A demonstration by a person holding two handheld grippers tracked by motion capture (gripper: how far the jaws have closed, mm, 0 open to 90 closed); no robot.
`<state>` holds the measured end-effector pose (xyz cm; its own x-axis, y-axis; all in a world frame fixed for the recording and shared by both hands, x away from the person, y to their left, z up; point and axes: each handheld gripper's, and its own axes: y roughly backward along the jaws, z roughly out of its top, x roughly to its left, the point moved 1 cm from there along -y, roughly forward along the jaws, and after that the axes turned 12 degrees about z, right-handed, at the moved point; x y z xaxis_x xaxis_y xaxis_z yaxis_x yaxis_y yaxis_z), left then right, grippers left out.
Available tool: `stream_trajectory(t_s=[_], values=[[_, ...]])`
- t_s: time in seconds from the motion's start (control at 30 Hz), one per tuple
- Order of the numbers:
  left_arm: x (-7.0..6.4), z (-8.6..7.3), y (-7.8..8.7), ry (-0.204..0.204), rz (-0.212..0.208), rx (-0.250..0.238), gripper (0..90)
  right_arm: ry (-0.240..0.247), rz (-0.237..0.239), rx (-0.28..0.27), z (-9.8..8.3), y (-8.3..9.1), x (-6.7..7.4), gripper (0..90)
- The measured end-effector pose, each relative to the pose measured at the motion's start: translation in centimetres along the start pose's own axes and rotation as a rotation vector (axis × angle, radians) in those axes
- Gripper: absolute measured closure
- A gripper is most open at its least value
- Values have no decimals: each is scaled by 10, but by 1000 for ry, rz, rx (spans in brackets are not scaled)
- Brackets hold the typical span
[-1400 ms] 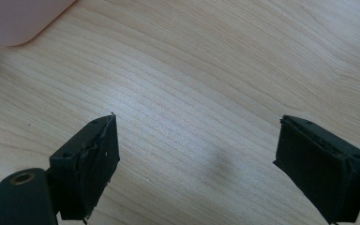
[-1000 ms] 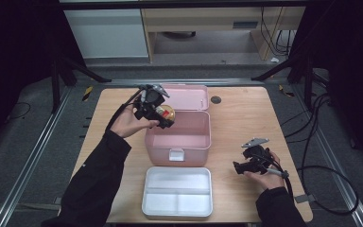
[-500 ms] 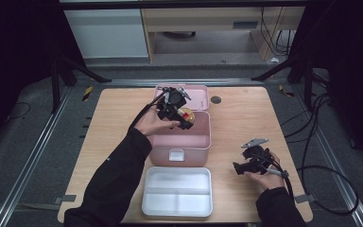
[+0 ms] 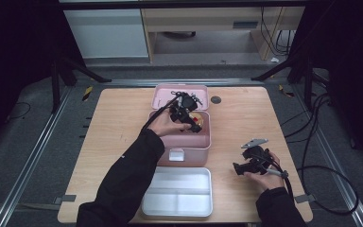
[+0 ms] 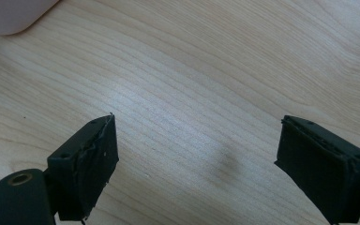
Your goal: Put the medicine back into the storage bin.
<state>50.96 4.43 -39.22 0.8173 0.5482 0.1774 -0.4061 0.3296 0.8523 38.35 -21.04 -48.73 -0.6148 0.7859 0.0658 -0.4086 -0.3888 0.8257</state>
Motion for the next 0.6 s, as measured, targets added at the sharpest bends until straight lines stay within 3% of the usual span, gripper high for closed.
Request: stream_trajectory(t_s=[0.2,0.6], values=[[-1,0,-14,0,-14,33,200,3,1,0,-1,0,0,132],[-9,-3,-35,-42,-21,87,198,1,4,9,-1,-2,0,122]])
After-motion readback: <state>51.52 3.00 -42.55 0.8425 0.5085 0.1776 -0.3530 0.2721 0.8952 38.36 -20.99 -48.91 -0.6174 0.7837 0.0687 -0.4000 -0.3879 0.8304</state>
